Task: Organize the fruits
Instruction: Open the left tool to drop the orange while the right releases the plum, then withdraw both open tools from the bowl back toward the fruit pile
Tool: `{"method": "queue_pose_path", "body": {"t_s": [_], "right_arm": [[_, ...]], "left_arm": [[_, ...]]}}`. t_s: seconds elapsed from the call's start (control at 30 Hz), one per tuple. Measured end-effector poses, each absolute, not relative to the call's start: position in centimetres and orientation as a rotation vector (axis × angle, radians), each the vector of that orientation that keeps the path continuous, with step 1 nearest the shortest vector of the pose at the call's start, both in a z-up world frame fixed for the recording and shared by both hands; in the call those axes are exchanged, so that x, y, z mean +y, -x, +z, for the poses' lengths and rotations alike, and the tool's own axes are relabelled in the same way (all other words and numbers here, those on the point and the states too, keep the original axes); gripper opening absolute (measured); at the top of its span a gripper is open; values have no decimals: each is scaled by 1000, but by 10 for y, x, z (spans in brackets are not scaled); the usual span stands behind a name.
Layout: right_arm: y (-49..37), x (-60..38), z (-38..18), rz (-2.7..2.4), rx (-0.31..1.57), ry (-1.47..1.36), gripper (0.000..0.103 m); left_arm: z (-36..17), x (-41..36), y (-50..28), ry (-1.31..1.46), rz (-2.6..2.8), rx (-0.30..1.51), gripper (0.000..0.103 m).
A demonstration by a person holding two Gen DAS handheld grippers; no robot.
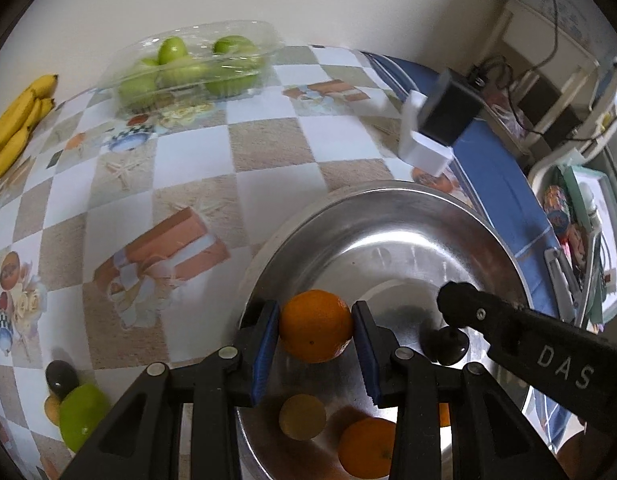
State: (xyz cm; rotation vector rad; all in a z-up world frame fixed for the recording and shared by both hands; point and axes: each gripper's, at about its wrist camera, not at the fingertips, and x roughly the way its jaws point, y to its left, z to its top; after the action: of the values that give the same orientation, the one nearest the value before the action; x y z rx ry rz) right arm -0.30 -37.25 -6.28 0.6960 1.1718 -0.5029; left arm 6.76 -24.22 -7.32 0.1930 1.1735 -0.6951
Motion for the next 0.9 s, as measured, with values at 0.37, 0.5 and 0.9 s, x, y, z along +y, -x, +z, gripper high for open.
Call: {"method": "queue_pose_path", "body": {"t_s": [0.37, 0.5, 0.9], "right_arm": [[-7, -362, -63, -453, 1136, -690, 31], [-13, -356, -65, -430, 1127, -687, 31], [-14, -357, -48, -466, 1126, -661, 39]], "left_arm": [[-71, -213, -89, -106, -621, 1189, 39], [-69, -216, -87, -127, -618, 1182, 40], [-34, -212, -89, -83, -648, 1139, 53]]}}
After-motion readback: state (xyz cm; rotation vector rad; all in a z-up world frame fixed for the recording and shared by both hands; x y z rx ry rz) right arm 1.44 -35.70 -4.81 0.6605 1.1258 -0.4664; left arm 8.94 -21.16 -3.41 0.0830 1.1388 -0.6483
